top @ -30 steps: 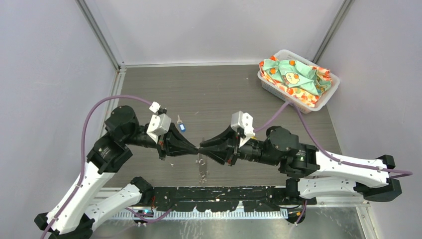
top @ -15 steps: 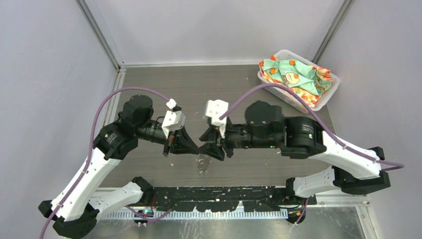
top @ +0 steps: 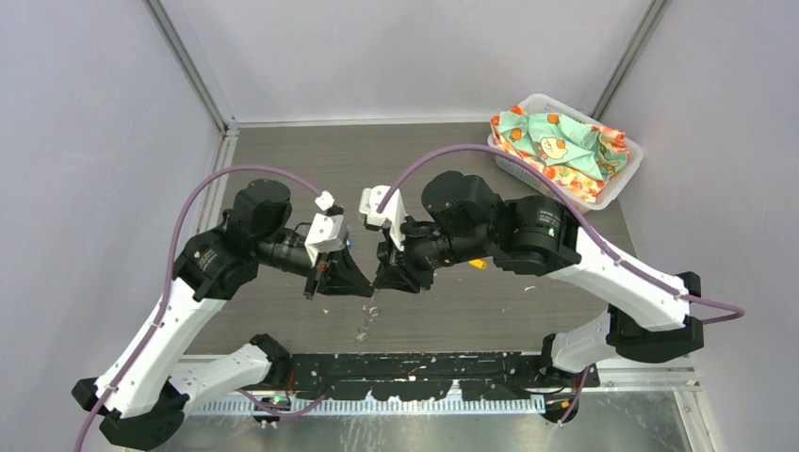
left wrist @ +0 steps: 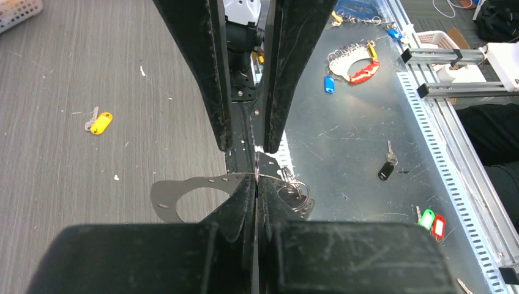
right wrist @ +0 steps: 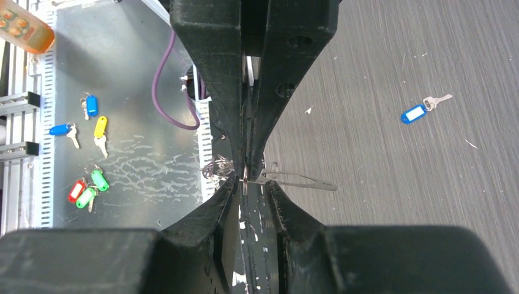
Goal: Put the keys on the keyring
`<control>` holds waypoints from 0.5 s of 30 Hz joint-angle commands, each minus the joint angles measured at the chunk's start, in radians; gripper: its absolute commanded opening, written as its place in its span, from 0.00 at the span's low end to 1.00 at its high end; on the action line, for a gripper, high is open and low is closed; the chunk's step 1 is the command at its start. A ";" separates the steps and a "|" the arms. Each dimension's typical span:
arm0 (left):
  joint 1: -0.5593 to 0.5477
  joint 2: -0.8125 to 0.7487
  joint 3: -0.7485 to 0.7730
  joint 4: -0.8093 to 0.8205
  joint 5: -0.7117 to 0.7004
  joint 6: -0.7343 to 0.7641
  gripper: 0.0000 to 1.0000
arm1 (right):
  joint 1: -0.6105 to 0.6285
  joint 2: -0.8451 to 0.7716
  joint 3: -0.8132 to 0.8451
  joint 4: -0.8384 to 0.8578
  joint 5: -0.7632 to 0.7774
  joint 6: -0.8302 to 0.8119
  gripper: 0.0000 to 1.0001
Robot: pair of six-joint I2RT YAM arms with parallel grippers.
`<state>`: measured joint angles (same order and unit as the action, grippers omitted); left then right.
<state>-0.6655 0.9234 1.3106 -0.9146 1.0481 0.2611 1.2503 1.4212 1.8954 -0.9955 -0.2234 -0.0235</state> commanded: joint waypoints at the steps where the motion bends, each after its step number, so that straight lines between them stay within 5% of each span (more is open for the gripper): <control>1: 0.000 -0.006 0.045 -0.014 0.021 0.022 0.00 | -0.007 -0.001 0.044 -0.017 -0.051 0.003 0.27; 9: -0.001 -0.010 0.038 0.018 0.015 -0.003 0.00 | -0.007 0.017 0.038 -0.008 -0.081 0.014 0.34; 15: 0.000 -0.021 0.023 0.061 0.025 -0.033 0.00 | -0.007 0.012 0.002 0.056 -0.083 0.023 0.28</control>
<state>-0.6655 0.9226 1.3113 -0.9222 1.0477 0.2584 1.2461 1.4406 1.8992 -1.0065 -0.2913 -0.0158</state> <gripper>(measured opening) 0.011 0.305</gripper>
